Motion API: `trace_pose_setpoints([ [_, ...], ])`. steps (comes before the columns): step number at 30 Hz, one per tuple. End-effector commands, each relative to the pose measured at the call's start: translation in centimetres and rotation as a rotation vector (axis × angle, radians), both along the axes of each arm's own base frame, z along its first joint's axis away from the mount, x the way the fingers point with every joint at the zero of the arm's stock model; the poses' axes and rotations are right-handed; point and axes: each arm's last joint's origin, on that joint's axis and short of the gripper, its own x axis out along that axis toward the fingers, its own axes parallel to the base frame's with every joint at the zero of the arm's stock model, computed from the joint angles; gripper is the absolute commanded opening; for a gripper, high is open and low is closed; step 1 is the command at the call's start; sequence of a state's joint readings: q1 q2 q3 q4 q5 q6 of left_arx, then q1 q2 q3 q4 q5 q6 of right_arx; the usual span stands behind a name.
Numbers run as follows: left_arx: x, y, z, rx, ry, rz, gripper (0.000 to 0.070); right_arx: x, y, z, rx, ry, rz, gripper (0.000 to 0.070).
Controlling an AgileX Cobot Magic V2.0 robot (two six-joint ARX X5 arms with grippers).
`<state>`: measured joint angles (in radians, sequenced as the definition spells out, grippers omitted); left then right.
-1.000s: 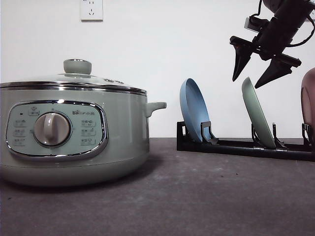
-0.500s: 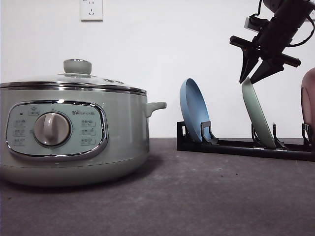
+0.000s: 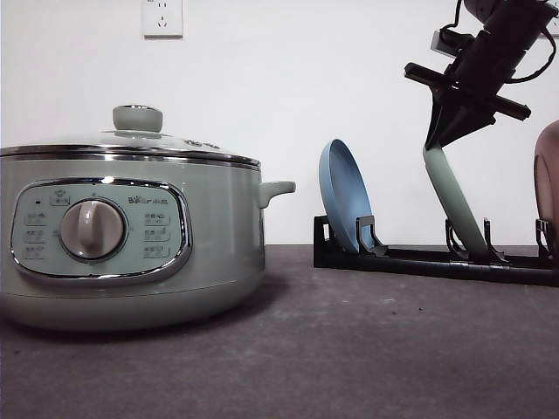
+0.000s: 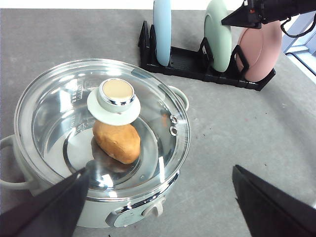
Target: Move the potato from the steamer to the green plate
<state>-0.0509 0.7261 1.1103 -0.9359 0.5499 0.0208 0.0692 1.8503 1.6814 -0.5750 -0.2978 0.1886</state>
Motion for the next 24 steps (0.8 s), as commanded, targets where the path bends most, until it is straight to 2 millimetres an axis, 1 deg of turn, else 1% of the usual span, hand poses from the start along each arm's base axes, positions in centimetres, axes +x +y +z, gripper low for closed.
trace_pose_setpoints([
  [1, -0.1, 0.0, 0.8, 0.007, -0.038, -0.013, 0.0595, 0.3, 0.1, 1.5, 0.004, -0.063, 0.008, 0.0009],
  [7, -0.1, 0.0, 0.8, 0.008, -0.039, -0.013, 0.0595, -1.3, 0.5, 5.3, 0.031, -0.169, 0.043, 0.0008],
  [13, -0.1, 0.0, 0.8, 0.007, -0.039, -0.013, 0.0595, -3.9, 0.9, 9.1, 0.045, -0.263, 0.071, 0.0008],
  [18, -0.1, 0.0, 0.8, 0.007, -0.039, -0.013, 0.0595, -7.0, 1.7, 11.4, 0.024, -0.289, 0.12, 0.0008],
  [24, 0.0, 0.0, 0.8, 0.008, -0.044, -0.013, 0.0595, -11.3, 3.2, 13.4, -0.038, -0.285, 0.223, 0.0008],
])
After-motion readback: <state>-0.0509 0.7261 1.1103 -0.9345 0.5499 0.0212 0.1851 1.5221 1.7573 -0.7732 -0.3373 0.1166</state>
